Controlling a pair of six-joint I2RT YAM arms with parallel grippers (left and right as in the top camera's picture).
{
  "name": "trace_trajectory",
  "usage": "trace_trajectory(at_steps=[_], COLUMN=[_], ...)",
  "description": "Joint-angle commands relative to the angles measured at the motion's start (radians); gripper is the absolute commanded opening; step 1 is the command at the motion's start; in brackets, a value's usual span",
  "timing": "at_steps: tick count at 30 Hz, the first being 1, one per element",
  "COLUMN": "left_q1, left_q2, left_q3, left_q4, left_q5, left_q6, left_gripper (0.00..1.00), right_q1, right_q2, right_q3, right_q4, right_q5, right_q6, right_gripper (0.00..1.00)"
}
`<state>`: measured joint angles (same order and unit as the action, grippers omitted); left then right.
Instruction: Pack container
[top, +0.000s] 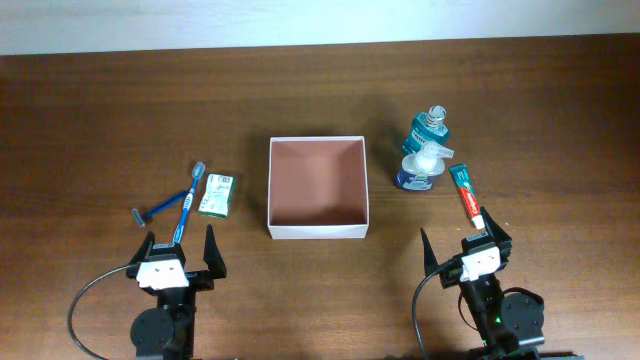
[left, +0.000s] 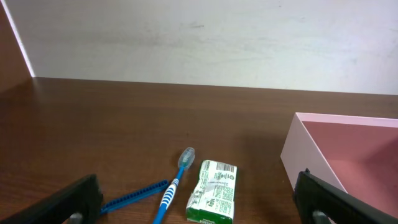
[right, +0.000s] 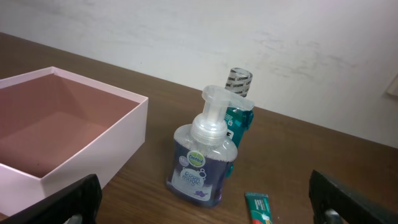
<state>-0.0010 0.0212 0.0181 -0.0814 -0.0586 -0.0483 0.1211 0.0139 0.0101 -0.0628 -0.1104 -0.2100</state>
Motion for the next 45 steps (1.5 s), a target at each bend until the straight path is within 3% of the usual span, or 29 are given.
trace_trajectory(at_steps=[1,34,45], left_q1=[-0.006,-0.006,-0.008], left_q2=[-0.01,-0.01,-0.01], left_q3=[-0.009,-0.009,-0.001], left_q4=[0.003,0.003,0.1], left_q5=[0.011,0.015,0.541], left_q6=[0.012,0.011,-0.03], left_gripper=[0.99,1.0,0.99], right_q1=[-0.006,-0.006,-0.006], right_q2=[-0.01,-0.01,-0.01], right_q3=[-0.005,-0.005,-0.005], right_q4=[-0.005,-0.005,-0.005], right_q5=[-0.002,-0.002,-0.002], right_q6=[0.0,0.0,0.0], right_gripper=[0.98,0.98,0.98])
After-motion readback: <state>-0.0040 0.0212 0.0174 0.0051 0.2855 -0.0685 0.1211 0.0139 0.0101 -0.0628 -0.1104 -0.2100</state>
